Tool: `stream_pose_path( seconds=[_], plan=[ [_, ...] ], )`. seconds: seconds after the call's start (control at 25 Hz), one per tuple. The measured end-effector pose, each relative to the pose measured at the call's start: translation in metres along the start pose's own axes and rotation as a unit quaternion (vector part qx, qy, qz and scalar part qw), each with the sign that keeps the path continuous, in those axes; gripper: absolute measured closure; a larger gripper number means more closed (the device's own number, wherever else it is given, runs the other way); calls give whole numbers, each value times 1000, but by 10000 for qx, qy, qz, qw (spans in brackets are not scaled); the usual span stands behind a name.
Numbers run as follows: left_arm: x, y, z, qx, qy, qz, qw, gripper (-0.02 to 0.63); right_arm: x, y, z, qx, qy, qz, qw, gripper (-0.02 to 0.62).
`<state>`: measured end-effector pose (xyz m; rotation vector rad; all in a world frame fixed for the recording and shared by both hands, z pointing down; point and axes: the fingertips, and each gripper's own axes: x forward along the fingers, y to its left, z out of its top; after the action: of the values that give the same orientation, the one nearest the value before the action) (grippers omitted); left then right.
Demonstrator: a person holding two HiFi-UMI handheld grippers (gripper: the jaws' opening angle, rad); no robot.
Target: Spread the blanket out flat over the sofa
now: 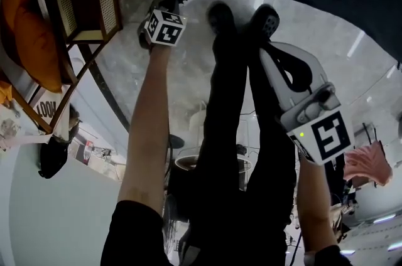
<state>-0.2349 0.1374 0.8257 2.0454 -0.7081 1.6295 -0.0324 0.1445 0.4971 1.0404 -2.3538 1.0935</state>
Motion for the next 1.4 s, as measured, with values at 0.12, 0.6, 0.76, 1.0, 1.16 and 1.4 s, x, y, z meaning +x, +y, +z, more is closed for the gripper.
stream_pose_path(
  seconds=[0.12, 0.6, 0.76, 1.0, 1.16, 1.4],
  plan=[
    [3, 0, -15, -55, 58, -68, 9999, 589, 2, -1, -1, 25, 21, -23, 10000, 592],
    [7, -8, -28, -185, 355, -420, 9983, 591, 2, 9, -3, 60, 42, -52, 10000, 592],
    [4, -13, -29, -159, 391, -384, 9984, 591, -5, 8, -1, 86, 25, -87, 9999, 592],
    [2, -19, -16, -154, 665, -529, 9963, 588, -12, 12, 9, 75, -88, -46, 9999, 592],
    [-6, -24, -7, -188, 730, -673, 9949, 586, -16, 19, 20, 55, -122, 13, 9999, 592],
    [-24, -22, -9, -197, 802, -727, 9939, 500, -24, 28, 45, -93, -171, 22, 9998, 592]
  ],
)
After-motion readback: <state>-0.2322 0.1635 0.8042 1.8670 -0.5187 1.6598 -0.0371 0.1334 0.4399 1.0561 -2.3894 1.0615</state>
